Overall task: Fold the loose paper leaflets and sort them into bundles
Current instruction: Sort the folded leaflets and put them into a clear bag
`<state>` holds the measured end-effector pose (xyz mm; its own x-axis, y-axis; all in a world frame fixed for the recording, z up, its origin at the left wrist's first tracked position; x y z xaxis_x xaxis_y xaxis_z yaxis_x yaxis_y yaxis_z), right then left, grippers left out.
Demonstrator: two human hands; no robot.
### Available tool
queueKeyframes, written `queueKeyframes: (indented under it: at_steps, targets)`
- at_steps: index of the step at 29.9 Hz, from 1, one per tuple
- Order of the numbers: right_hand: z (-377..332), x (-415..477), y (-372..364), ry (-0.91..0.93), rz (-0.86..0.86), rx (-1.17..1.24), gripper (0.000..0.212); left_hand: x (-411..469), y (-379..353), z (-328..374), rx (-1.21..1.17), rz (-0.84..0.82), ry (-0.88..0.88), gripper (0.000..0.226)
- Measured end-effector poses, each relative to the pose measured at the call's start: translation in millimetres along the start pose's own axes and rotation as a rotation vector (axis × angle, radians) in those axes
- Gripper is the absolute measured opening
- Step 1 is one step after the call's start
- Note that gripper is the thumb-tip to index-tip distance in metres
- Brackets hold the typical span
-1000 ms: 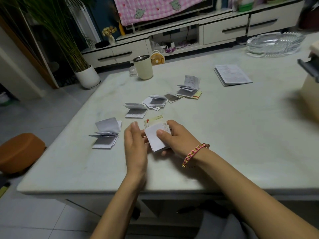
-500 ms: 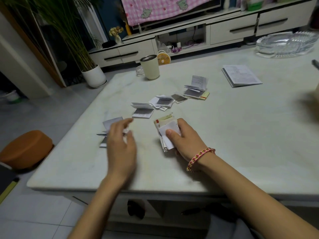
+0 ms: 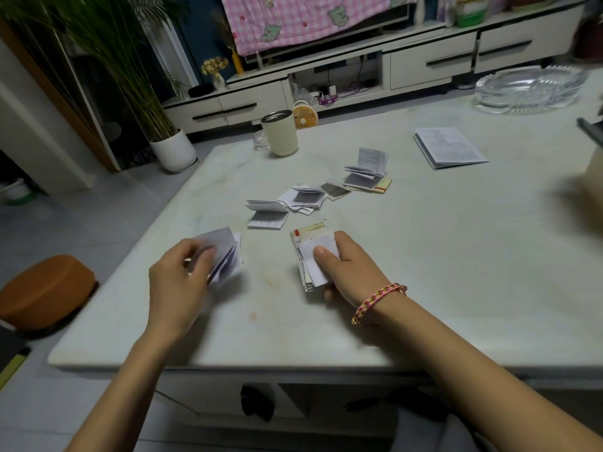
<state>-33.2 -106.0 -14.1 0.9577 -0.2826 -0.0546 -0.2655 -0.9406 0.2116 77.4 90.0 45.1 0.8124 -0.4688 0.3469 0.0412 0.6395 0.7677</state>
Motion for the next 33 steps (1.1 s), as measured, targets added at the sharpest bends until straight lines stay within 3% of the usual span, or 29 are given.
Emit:
queueKeyframes:
  at_steps: [4, 6, 9, 14, 19, 24, 28, 33]
  targets:
    - [0.7, 0.3, 2.0, -0.005, 0.016, 0.006, 0.019, -11.7, -31.8, 18.1, -0.839, -0.185, 0.345, 0.026]
    - [-0.9, 0.2, -0.6, -0.004, 0.009, -0.002, 0.019, -21.4, -54.3, 30.4, -1.036, -0.286, 0.459, 0.026]
    - [-2.7, -0.8, -1.6, 0.010, 0.003, -0.012, 0.018, -29.1, -78.6, 47.5, -1.163, -0.371, 0.490, 0.023]
    - [-2.8, -0.9, -0.6, 0.015, 0.003, -0.012, 0.022, -33.4, -95.7, 50.9, -1.168, -0.332, 0.519, 0.021]
    - [-1.8, 0.0, -1.4, 0.017, -0.002, 0.028, 0.020, -35.8, -93.9, 52.3, -0.996, -0.191, 0.477, 0.020]
    - [4.7, 4.4, -2.7, 0.044, -0.005, 0.021, 0.031, -36.0, -87.7, 53.9, -0.864, -0.061, 0.373, 0.027]
    - [3.0, 2.5, 3.0, 0.091, 0.036, 0.142, 0.020, -34.0, -79.2, 61.3, -0.819, 0.007, 0.264, 0.032]
    - [3.6, 2.2, 10.3, 0.080, 0.097, 0.162, 0.019, -28.2, -65.7, 40.8, -0.855, 0.106, 0.351, 0.023]
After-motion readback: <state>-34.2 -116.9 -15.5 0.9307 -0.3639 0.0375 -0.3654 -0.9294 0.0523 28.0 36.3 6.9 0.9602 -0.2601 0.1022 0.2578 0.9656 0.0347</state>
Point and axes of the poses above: each hand's wrist, its own x-axis towards the middle knuckle, its own y-axis out of the back of the hand, z = x × y, the point moved 7 cm from there along x, towards the middle knuckle, and after that the axes turned 11 degrees about -z, right-handed, at the moved point
